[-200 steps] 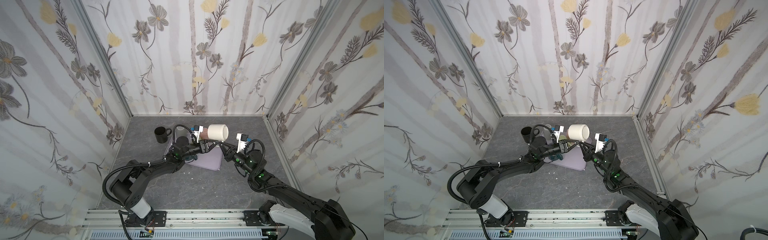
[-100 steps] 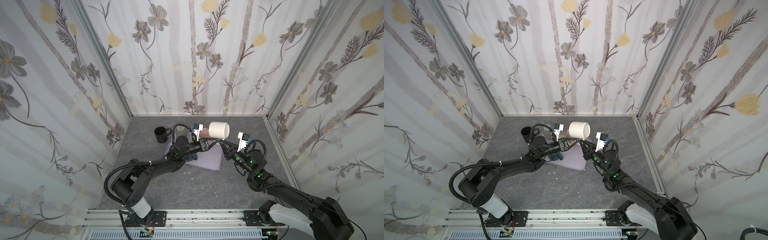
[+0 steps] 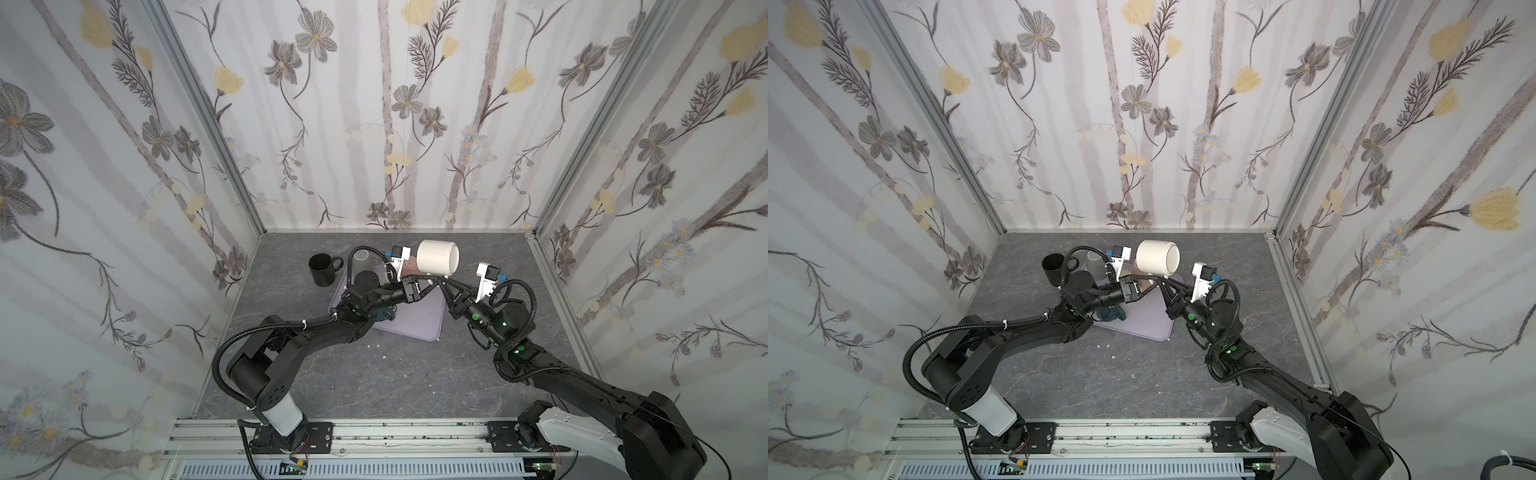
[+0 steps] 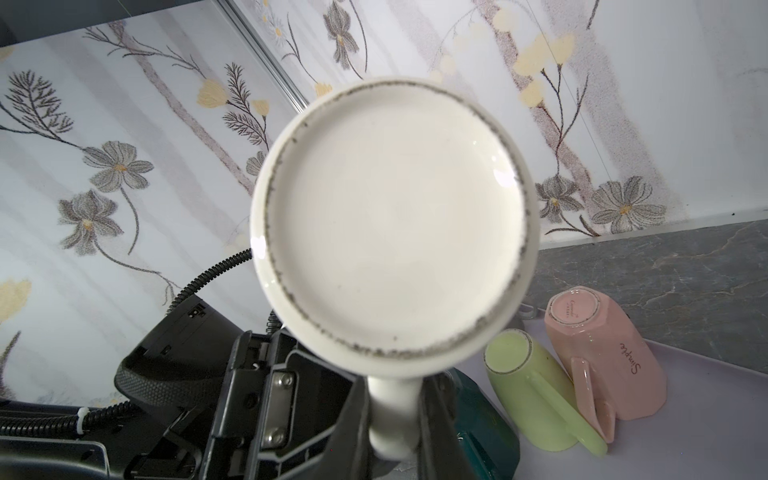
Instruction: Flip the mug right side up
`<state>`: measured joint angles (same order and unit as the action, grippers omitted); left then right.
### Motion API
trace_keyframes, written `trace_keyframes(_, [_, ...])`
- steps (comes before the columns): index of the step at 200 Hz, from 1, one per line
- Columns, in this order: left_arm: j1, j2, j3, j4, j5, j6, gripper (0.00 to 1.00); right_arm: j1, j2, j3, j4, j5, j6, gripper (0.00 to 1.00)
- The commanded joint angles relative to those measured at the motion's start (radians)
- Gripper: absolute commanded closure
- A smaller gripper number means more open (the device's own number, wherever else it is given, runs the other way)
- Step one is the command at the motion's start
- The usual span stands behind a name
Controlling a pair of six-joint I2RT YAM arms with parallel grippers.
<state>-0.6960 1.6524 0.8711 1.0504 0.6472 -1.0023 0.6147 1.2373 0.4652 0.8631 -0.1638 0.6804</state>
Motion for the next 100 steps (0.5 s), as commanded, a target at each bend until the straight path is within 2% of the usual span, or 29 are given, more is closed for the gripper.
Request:
trace_keyframes(1, [-0.011, -0.006, 0.015, 0.149, 0.097, -0.004, 0.71, -0.003, 0.008, 0.003, -0.021, -0.029, -0.01, 0.93])
trace_keyframes(100, [-0.011, -0.043, 0.014, 0.123, 0.112, 0.052, 0.79, -0.026, 0.056, -0.004, -0.007, -0.06, 0.022, 0.94])
